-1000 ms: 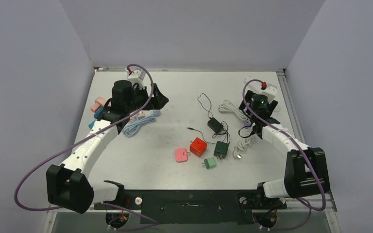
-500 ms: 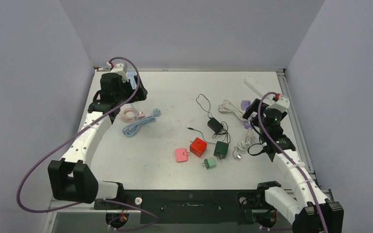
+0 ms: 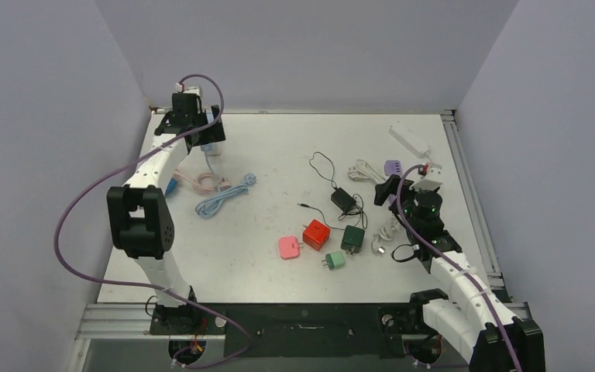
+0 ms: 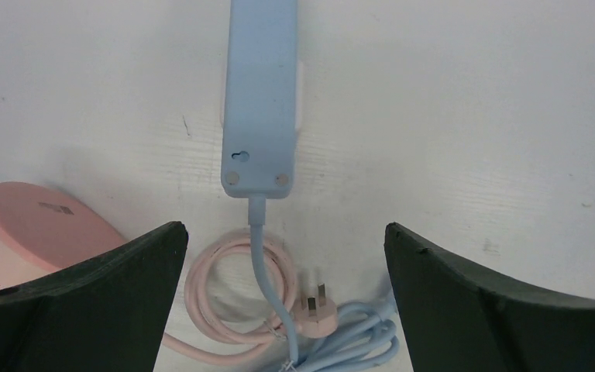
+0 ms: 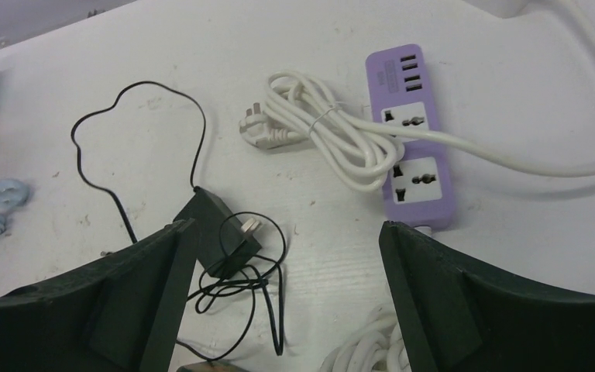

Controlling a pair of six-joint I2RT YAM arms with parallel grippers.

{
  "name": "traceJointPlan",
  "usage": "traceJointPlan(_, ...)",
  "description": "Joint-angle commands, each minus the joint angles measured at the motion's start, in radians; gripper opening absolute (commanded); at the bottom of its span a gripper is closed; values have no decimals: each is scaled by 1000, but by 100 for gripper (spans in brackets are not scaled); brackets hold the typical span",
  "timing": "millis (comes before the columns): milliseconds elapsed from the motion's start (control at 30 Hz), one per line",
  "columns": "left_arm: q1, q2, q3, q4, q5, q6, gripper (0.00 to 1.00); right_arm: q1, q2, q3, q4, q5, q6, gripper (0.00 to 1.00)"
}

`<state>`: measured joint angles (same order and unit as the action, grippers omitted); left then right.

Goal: Pull the plug off the socket
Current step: Place the socket at the corner of the board, then pick up the socket from the corner of the board.

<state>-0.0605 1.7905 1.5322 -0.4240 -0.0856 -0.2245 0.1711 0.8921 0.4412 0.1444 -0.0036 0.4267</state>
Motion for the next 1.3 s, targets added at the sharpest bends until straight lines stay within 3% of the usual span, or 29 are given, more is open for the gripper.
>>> traceJointPlan(0, 6, 94, 124, -51, -83, 43, 96, 65, -59, -67, 162, -4, -24, 90)
traceJointPlan(300, 16, 291, 306, -182, -107, 59, 97, 148, 13, -91, 218, 62, -25, 90)
traceJointPlan(667, 37, 313, 269, -159, -6, 14, 47, 165, 13, -96, 223, 88, -30, 91)
traceJointPlan(767, 50, 288, 235, -122, 37, -5, 28, 166, 15, -97, 224, 85, -30, 91)
traceJointPlan(867, 55, 243, 160, -71, 76, -26, 3, 168, 16, -100, 226, 81, -31, 91)
traceJointPlan(900, 56, 217, 130, -52, 84, -34, 0, 169, 16, -99, 228, 80, -31, 91)
traceJointPlan(1033, 92, 69, -18, 68, 240, -81, 0, 172, 8, -105, 244, 40, -39, 90)
traceJointPlan(1133, 103, -70, -163, 210, 405, -163, 0, 175, 14, -119, 304, -76, -53, 90)
traceJointPlan(1267, 103, -231, -337, 335, 514, -239, 0, 180, 40, -124, 356, -167, -56, 90)
